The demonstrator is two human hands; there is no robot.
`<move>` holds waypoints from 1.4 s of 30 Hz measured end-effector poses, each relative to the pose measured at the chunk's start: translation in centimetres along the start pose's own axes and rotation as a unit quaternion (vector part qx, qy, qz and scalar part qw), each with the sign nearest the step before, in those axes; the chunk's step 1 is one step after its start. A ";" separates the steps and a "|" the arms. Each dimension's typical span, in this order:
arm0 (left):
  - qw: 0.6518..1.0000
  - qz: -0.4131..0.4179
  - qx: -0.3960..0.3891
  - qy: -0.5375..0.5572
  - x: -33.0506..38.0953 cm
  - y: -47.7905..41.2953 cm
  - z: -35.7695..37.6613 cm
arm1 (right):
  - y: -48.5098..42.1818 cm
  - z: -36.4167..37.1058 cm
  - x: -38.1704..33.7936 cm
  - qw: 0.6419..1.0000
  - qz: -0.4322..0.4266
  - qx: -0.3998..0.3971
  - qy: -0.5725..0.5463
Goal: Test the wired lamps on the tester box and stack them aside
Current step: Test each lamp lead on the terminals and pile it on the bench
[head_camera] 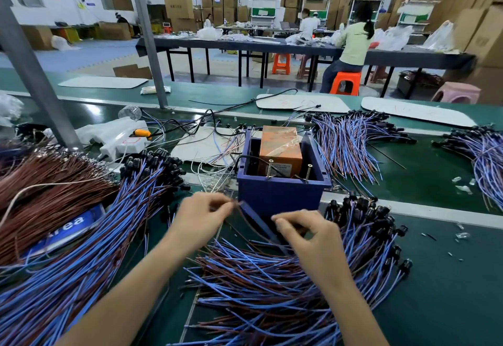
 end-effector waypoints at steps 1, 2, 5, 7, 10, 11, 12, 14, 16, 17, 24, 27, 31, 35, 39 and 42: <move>0.996 -0.002 0.023 -0.088 -1.4 0.7 -1.2 | 0.3 0.5 0.1 0.999 -0.007 -0.035 0.020; 0.986 -0.016 0.038 -0.161 -2.9 1.3 -2.2 | 0.4 0.9 0.2 0.998 -0.008 -0.054 0.030; 0.932 -0.107 -0.024 -0.345 -7.0 3.2 -3.5 | 0.7 1.8 0.4 0.998 0.006 -0.066 0.017; 0.922 -0.135 -0.056 -0.359 -8.2 3.8 -3.3 | 1.0 2.4 0.2 0.998 0.010 -0.067 0.005; 0.949 -0.128 -0.021 -0.287 -8.5 3.6 -3.4 | 1.4 3.0 -0.1 0.996 0.019 -0.082 -0.007; 0.957 -0.131 -0.010 -0.259 -8.4 3.5 -3.5 | 1.6 3.1 -0.1 0.996 0.022 -0.089 -0.007; 0.962 -0.137 0.001 -0.235 -8.2 3.5 -3.6 | 1.7 3.1 -0.2 0.995 0.026 -0.093 -0.007; 0.968 -0.132 0.045 -0.207 -7.6 3.2 -4.1 | 1.8 2.8 -0.1 0.995 0.036 -0.092 -0.011; 0.971 -0.087 0.111 -0.191 -6.0 3.0 -4.7 | 1.9 2.3 -0.1 0.995 0.048 -0.081 -0.031; 0.977 -0.066 0.135 -0.150 -4.7 2.9 -4.9 | 1.9 2.1 -0.2 0.994 0.054 -0.078 -0.049; 0.986 0.021 -0.018 0.166 3.8 4.5 -0.1 | 2.4 2.7 -2.8 0.956 0.066 -0.117 -0.260; 0.973 -0.002 -0.045 0.227 3.8 4.7 0.5 | 1.8 1.0 -1.7 0.918 0.151 0.027 -0.365; 0.978 0.033 -0.118 0.168 2.5 5.9 0.3 | 0.3 -2.9 0.6 0.850 0.194 0.171 -0.459; 0.985 0.044 -0.134 0.100 0.6 6.6 -1.3 | -0.8 -6.6 2.8 0.889 0.181 0.254 -0.335; 0.989 0.050 -0.109 0.089 -0.1 5.7 -3.4 | -1.2 -8.3 3.9 0.947 0.152 0.281 -0.044; 0.982 0.029 -0.076 0.173 0.3 4.7 -4.2 | -1.8 -7.6 3.8 0.948 0.200 0.186 0.166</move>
Point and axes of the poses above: each hand's wrist, its own y-axis away from the middle knuckle, its own z-axis out of the palm, x = y × z, the point moved 3 cm from there along -y, towards the middle knuckle, and after that the axes turned 8 degrees about z, right-handed, at the moved point
